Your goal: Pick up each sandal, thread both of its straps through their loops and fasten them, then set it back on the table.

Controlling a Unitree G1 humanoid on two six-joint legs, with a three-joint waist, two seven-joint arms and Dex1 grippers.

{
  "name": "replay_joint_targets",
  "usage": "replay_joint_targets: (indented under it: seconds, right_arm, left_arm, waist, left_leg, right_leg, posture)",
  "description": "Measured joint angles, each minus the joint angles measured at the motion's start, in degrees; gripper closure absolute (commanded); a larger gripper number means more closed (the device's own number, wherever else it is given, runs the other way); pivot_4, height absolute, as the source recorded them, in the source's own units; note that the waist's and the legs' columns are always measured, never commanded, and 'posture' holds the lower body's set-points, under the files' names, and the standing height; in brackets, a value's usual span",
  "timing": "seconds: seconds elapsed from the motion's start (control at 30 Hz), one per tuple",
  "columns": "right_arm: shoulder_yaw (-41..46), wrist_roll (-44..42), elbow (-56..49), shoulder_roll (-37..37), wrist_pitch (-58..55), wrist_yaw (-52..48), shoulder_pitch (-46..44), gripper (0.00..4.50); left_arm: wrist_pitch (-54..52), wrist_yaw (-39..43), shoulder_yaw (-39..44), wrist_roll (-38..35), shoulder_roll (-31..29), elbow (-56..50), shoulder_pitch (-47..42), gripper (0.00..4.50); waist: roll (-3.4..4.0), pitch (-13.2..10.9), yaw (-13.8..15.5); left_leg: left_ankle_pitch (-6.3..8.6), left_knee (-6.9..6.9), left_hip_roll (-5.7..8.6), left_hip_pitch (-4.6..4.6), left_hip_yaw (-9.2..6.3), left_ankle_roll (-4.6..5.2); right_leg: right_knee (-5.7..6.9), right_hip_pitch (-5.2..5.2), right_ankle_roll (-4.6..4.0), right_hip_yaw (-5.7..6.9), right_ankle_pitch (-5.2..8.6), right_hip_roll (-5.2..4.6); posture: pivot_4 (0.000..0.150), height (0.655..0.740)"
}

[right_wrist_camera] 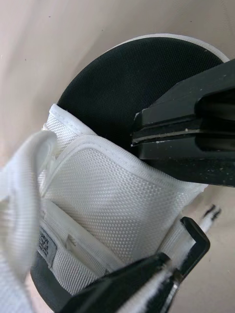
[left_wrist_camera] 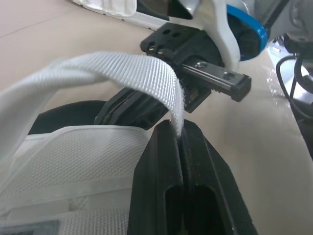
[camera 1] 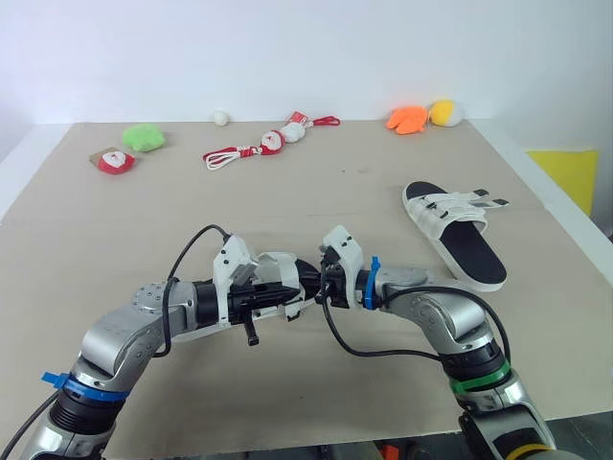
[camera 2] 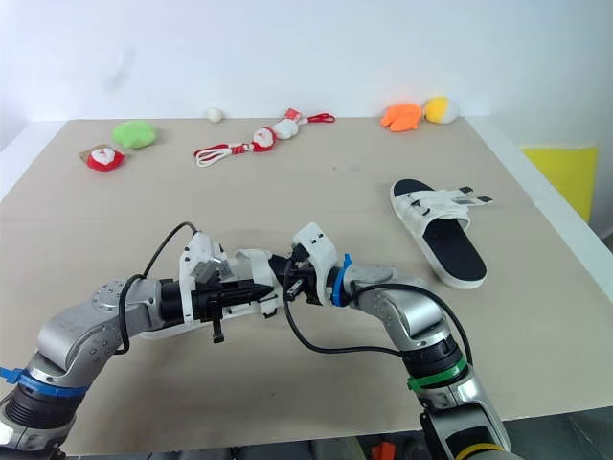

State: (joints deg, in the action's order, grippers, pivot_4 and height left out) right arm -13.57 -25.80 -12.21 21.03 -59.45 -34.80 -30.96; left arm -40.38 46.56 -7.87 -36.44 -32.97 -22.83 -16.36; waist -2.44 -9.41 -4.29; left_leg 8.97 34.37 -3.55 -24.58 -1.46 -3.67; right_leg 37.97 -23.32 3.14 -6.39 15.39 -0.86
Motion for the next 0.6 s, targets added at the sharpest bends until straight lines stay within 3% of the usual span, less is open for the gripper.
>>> replay_joint_targets:
  seconds: [0.13,0.27,0.47,0.5,0.6]
  right_arm:
    - [0.0,0.0,0.0,0.0,0.0,0.0,0.0,4.5]
    - [0.0,0.0,0.0,-0.1,0.0,0.0,0.0,4.5]
    - [0.1,0.0,0.0,-0.2,0.0,0.0,0.1,4.5]
    - [0.2,0.0,-0.1,-0.2,0.0,0.0,0.1,4.5]
    - [0.2,0.0,-0.6,-0.1,0.0,0.0,0.5,4.5]
  left_arm:
    - [0.6,0.2,-0.2,0.7,-0.1,-0.2,0.4,4.49]
    - [-2.5,-0.1,2.5,-3.3,0.1,-1.3,0.7,3.19]
    - [-8.7,-2.8,14.8,-13.8,-4.6,-7.7,5.5,0.3]
    - [-9.5,-3.7,17.5,-16.1,-5.3,-8.9,6.5,0.1]
    - [-11.7,-5.1,25.3,-24.1,-8.5,-12.0,11.0,0.1]
  waist:
    - [0.0,0.0,0.0]
    - [0.0,0.0,0.0]
    - [0.0,-0.1,0.0]
    - [-0.05,-0.1,0.0]
    - [-0.1,-0.2,0.0]
  left_leg:
    - [0.0,-0.01,0.0,0.0,0.0,0.0]
    - [0.0,-0.01,-0.01,-0.01,0.0,0.0]
    - [0.0,-0.02,-0.03,-0.02,0.0,0.0]
    - [0.0,-0.01,-0.02,-0.01,0.0,0.0]
    - [0.02,-0.03,-0.02,-0.01,0.02,-0.03]
  right_leg:
    - [0.0,0.0,0.0,0.0,0.0,0.0]
    - [0.0,-0.02,0.0,0.0,0.0,0.01]
    - [0.0,-0.05,0.0,0.01,0.01,-0.01]
    - [0.0,-0.08,0.0,0.01,0.01,-0.02]
    - [-0.03,-0.13,-0.03,0.02,0.04,-0.08]
  posture:
    - [0.15,0.74]
    - [0.15,0.74]
    - [0.15,0.74]
    - [0.15,0.74]
    - [0.15,0.74]
